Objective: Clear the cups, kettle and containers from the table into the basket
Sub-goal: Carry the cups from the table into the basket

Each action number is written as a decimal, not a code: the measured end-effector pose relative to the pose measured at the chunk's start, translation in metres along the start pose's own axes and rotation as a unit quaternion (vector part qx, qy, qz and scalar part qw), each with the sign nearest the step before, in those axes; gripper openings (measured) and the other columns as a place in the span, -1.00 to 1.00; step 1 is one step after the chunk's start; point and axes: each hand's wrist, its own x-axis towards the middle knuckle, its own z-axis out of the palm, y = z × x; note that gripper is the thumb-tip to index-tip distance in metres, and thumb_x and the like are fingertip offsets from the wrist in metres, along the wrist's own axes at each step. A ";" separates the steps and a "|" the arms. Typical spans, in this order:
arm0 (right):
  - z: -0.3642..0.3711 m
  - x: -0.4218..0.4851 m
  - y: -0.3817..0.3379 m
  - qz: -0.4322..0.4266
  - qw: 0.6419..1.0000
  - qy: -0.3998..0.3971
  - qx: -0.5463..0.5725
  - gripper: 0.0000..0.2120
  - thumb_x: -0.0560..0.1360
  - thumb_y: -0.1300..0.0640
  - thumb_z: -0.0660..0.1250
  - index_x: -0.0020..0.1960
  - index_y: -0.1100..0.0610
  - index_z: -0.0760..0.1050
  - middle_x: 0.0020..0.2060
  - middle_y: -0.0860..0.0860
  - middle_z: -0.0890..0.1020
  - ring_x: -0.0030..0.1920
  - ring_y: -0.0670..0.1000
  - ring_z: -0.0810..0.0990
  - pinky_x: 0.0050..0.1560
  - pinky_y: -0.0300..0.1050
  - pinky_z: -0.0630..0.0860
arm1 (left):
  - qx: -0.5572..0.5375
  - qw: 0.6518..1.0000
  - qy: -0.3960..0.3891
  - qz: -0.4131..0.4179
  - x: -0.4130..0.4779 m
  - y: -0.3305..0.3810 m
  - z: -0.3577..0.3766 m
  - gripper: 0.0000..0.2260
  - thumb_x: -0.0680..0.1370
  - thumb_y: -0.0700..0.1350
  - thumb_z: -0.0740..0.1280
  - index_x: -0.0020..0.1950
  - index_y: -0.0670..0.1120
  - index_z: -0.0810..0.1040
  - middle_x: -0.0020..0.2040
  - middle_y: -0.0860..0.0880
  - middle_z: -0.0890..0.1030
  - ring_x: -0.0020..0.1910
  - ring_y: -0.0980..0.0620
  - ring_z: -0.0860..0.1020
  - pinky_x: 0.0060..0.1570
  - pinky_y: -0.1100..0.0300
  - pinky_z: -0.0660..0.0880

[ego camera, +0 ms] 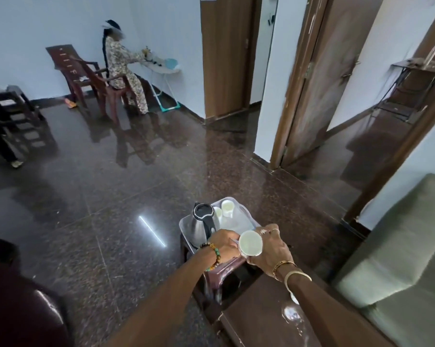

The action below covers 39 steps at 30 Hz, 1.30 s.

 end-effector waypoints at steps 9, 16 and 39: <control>0.023 0.088 -0.012 0.001 1.000 -0.021 0.004 -0.39 0.25 -0.03 0.52 0.23 -0.09 0.37 0.14 -0.01 0.26 -0.01 0.07 0.60 0.02 -0.08 0.60 | -0.053 0.997 -0.002 -0.058 0.073 -0.025 -0.033 -0.60 0.39 -0.29 0.42 0.21 -0.09 0.55 0.02 -0.07 0.69 0.04 0.03 0.63 0.10 0.16 0.57; 0.030 0.129 -0.009 0.026 0.998 -0.056 -0.001 -0.38 0.33 0.01 0.53 0.29 -0.05 0.33 0.12 0.00 0.33 0.07 0.06 0.60 0.04 -0.08 0.57 | -0.056 0.994 -0.041 -0.087 0.120 -0.034 -0.042 -0.51 0.38 -0.22 0.41 0.31 0.00 0.49 0.03 0.03 0.70 0.06 0.10 0.62 0.16 0.14 0.55; 0.128 0.270 0.016 0.198 0.976 -0.084 0.047 -0.36 0.40 0.11 0.42 0.43 -0.01 0.30 0.24 0.05 0.40 0.23 0.13 0.51 0.15 -0.01 0.48 | 0.081 0.969 -0.218 -0.082 0.339 -0.090 -0.053 -0.51 0.32 -0.10 0.39 0.25 0.11 0.48 -0.06 0.01 0.63 -0.16 0.08 0.58 -0.31 0.26 0.49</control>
